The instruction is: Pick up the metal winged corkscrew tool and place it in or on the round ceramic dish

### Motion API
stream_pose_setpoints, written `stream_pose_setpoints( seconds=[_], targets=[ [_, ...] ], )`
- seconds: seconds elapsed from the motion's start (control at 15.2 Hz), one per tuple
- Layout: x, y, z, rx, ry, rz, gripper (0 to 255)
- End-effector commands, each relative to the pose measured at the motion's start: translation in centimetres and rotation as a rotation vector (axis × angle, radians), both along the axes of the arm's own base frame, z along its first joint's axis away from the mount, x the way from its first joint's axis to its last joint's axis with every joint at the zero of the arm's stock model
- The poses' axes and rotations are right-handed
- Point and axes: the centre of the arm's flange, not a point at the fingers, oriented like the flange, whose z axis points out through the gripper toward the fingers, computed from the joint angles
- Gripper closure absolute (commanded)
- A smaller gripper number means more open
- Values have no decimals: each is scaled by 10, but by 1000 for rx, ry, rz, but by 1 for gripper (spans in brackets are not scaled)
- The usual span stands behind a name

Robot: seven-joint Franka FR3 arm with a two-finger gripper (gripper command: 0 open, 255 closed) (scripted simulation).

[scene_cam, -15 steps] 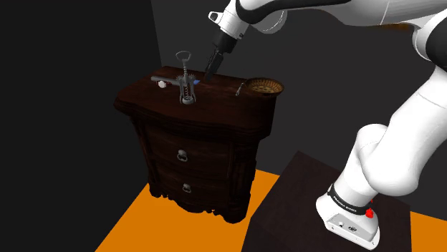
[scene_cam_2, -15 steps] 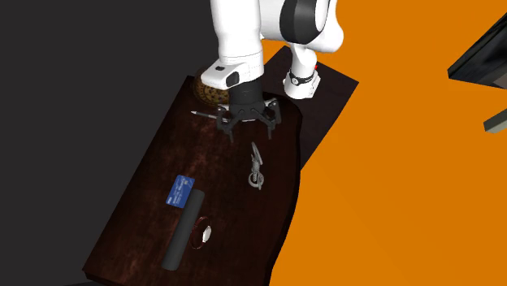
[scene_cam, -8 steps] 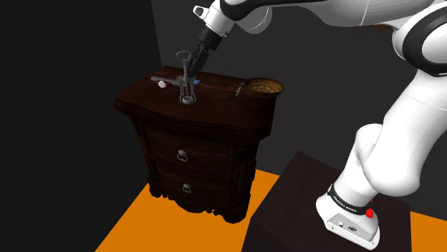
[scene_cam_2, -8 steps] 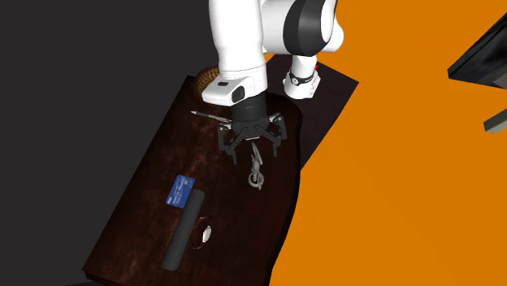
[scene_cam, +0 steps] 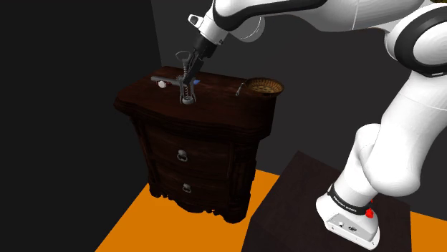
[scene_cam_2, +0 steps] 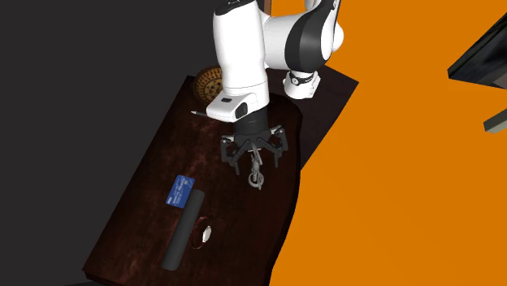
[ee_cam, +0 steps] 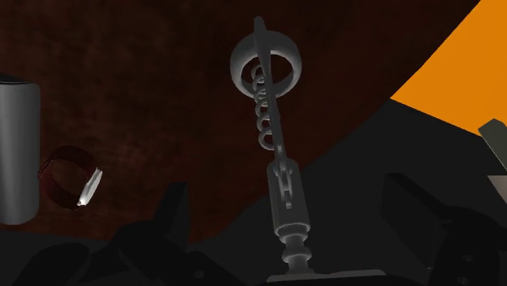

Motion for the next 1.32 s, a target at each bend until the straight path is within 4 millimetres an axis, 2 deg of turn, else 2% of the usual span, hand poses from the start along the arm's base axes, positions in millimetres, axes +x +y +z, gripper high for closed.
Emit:
stream_pose_setpoints(
  seconds=[0.0,0.2,0.26,0.86,1.25],
  targets=[
    [0,0,0,0,0,0,0],
    [0,0,0,0,0,0,0],
    [0,0,0,0,0,0,255],
    [0,0,0,0,0,0,255],
    [0,0,31,0,0,0,255]
  ],
)
